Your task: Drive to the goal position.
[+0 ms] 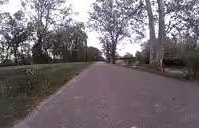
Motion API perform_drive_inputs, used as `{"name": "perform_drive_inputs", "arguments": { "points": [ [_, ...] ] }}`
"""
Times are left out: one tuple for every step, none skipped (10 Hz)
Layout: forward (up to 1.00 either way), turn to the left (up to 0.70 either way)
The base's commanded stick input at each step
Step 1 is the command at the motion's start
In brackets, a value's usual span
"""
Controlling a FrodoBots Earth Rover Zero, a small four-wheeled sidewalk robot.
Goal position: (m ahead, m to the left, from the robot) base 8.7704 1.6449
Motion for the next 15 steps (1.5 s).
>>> {"name": "perform_drive_inputs", "arguments": {
  "points": [
    [0.70,0.00],
    [0.70,0.00],
    [0.70,0.00],
    [0.70,0.00],
    [0.70,0.00],
    [0.70,0.00],
    [0.70,0.00],
    [0.70,0.00],
    [0.70,0.00],
    [0.70,0.00],
    [0.70,0.23],
    [0.70,0.35],
    [0.70,0.35],
    [0.70,0.35],
    [0.70,0.23]
  ]
}}
